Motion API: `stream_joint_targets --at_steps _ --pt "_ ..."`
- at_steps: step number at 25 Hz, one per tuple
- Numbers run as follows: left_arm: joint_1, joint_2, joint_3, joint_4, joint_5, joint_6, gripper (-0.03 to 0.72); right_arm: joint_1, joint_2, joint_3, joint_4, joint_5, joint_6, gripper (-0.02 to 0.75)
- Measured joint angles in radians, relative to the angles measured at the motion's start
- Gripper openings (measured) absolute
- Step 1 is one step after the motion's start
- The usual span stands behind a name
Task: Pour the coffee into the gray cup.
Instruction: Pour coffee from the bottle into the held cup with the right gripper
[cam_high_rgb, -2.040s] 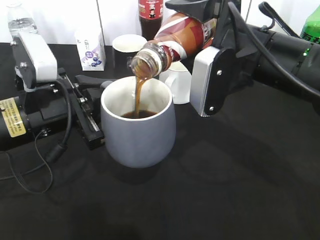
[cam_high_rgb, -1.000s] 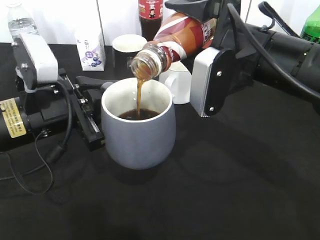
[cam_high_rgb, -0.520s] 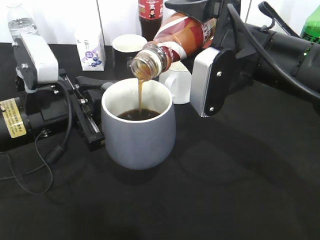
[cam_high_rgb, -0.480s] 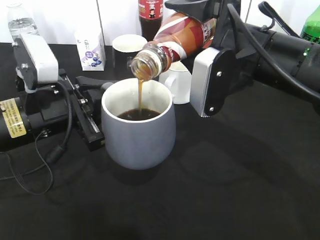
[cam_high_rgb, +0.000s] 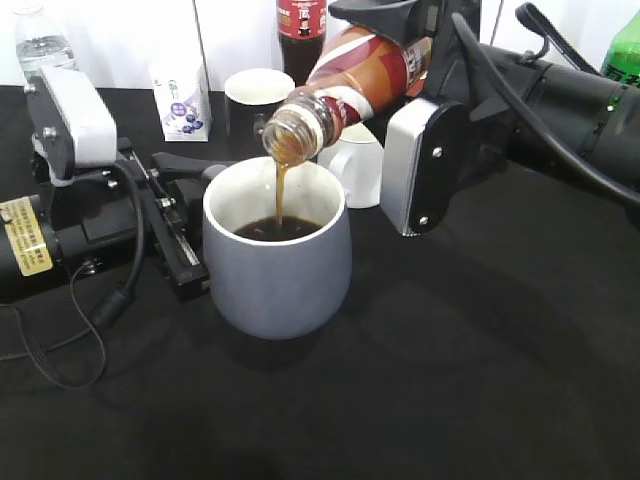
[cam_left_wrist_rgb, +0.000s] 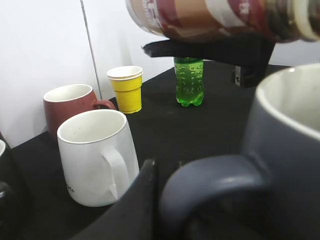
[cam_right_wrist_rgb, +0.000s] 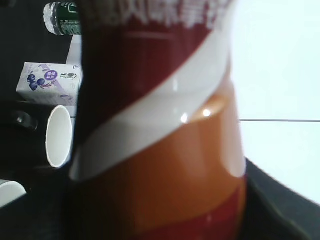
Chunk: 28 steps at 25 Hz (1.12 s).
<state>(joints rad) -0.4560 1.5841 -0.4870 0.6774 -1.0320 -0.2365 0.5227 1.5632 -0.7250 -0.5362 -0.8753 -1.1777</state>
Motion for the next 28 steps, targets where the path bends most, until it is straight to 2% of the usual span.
stream_joint_targets --at_steps 28 --pt "0.0 0.0 0.0 0.001 0.0 0.003 0.057 0.0 0.0 -0.003 0.0 -0.007 -0.005 0.527"
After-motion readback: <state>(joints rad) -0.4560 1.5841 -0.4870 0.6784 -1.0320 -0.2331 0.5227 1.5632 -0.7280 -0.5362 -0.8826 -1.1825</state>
